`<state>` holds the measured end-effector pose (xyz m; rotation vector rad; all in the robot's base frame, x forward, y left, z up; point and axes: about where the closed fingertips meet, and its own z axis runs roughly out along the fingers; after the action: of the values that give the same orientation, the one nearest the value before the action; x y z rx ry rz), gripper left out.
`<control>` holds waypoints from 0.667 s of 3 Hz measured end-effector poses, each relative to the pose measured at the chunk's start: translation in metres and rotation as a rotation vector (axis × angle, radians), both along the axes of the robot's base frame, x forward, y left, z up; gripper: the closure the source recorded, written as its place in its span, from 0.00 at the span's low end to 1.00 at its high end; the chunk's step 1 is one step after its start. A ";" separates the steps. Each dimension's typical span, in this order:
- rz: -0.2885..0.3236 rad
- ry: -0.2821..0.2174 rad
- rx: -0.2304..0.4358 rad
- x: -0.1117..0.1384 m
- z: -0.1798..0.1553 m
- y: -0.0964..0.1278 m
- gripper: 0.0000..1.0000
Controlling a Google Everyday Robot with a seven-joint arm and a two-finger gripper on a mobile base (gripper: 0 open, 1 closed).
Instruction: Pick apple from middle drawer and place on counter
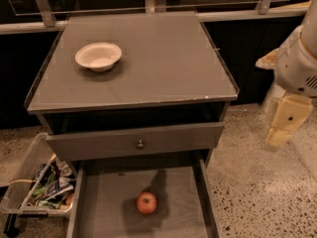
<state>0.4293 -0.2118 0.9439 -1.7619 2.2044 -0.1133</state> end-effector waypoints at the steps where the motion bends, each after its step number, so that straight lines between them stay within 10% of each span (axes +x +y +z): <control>1: 0.036 -0.024 0.057 -0.008 -0.027 -0.003 0.00; 2: 0.057 -0.060 0.167 -0.009 -0.054 -0.001 0.00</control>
Offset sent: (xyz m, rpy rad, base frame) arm -0.0090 0.0012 -0.0843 0.3270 -0.1070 0.0763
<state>0.4204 -0.2132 0.8903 -1.7056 2.0562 0.0302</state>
